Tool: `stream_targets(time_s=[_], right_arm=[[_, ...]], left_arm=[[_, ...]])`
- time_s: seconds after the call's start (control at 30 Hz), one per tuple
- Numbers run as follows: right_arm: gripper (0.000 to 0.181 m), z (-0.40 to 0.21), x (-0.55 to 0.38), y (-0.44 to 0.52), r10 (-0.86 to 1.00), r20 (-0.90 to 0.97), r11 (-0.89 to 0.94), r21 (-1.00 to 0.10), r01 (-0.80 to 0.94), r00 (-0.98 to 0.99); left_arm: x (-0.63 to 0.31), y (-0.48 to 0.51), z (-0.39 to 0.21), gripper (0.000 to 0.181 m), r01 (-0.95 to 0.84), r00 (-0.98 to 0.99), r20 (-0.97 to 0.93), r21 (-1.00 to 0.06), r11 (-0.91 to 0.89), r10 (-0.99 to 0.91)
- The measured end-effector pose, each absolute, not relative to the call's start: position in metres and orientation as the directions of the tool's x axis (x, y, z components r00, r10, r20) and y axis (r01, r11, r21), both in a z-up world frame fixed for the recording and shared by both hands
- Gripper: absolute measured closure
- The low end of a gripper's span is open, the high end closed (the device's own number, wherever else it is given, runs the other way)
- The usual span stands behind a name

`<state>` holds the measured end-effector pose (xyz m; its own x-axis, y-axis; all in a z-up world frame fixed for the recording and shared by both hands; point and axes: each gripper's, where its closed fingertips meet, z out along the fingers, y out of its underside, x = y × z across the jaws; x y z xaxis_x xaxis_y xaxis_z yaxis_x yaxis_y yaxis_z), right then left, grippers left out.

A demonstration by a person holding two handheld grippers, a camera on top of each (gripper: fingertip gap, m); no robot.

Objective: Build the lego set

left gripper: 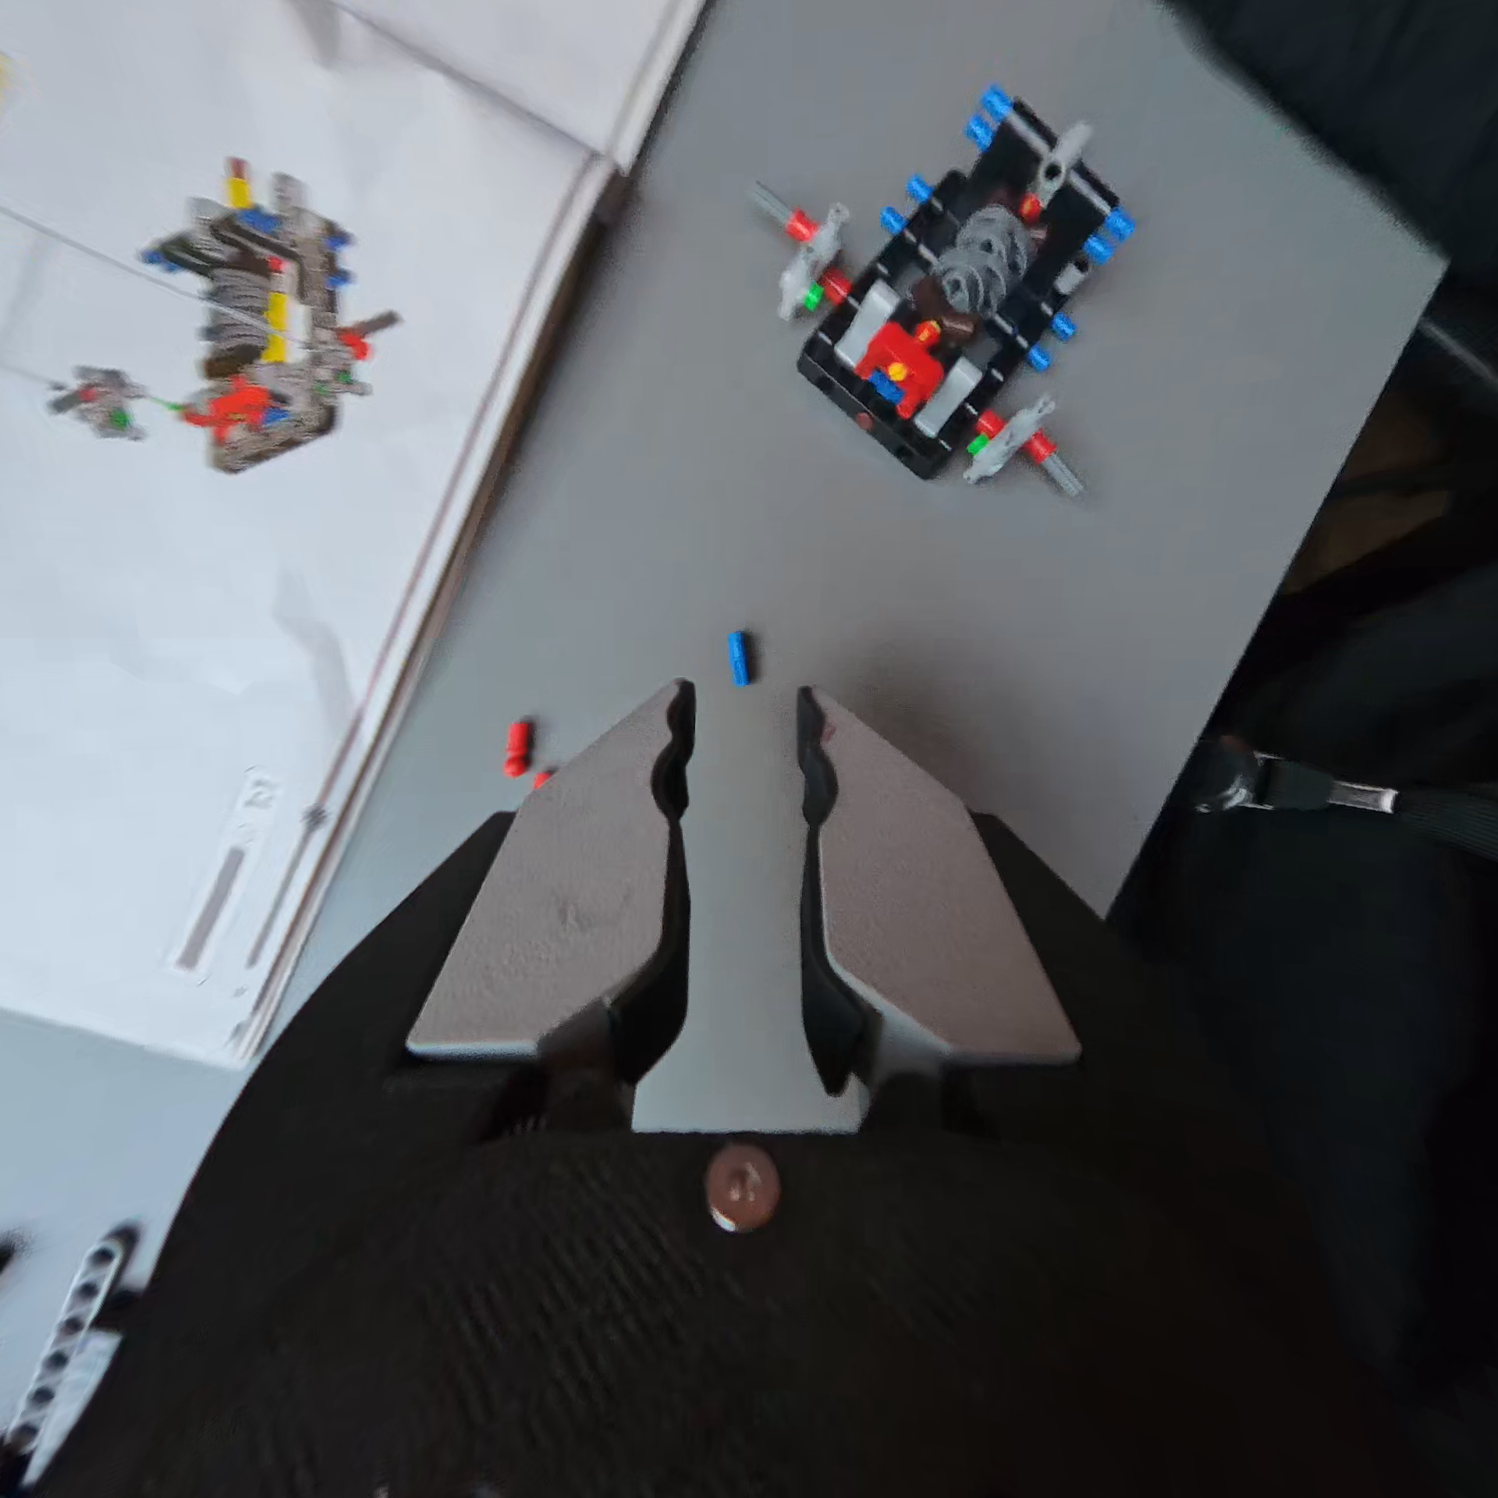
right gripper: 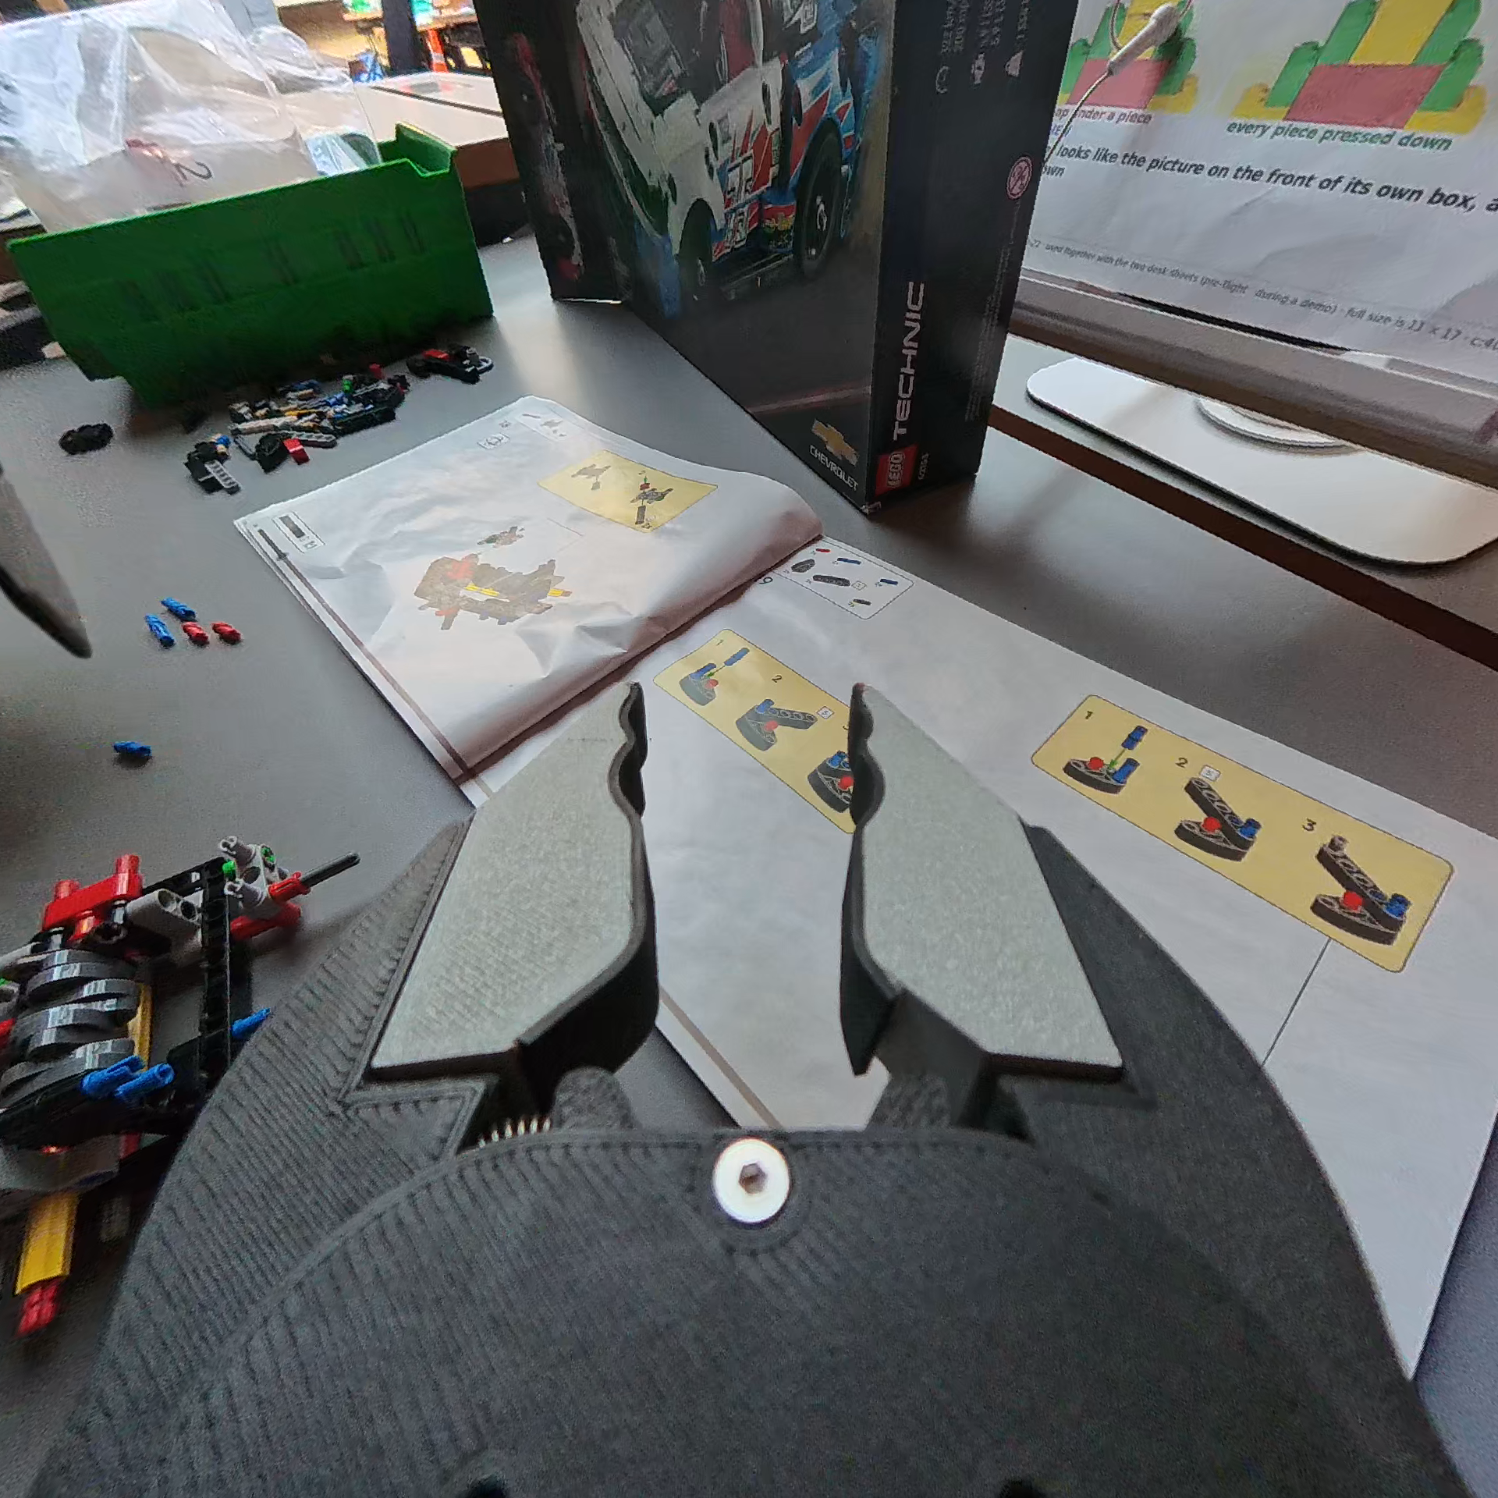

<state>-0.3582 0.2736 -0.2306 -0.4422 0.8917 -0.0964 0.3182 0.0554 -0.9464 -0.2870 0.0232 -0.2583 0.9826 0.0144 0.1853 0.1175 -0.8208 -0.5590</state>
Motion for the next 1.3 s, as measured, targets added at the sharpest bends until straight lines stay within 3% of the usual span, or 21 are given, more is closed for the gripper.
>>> stream_targets(time_s=[0.13,0.2,0.53,1.3], right_arm=[[0.134,-0.230,-0.358,0.273,0.893,-0.091,0.059,-0.948,0.314,-0.442],[0.134,-0.230,-0.357,0.273,0.892,-0.089,0.061,-0.948,0.313,-0.443],[0.134,-0.229,-0.357,0.269,0.888,-0.079,0.073,-0.948,0.309,-0.452],[0.134,-0.230,-0.358,0.271,0.888,-0.089,0.064,-0.947,0.315,-0.451]], left_arm=[[-0.268,0.038,-0.290,0.160,0.051,0.991,0.130,-0.502,-0.863,-0.017],[-0.276,0.042,-0.294,0.175,0.034,0.998,0.070,-0.502,-0.864,-0.002],[-0.348,0.005,-0.266,0.175,-0.089,0.992,-0.115,-0.389,-0.917,-0.048],[-0.345,-0.017,-0.288,0.172,-0.128,0.992,-0.022,-0.317,-0.940,-0.128]])
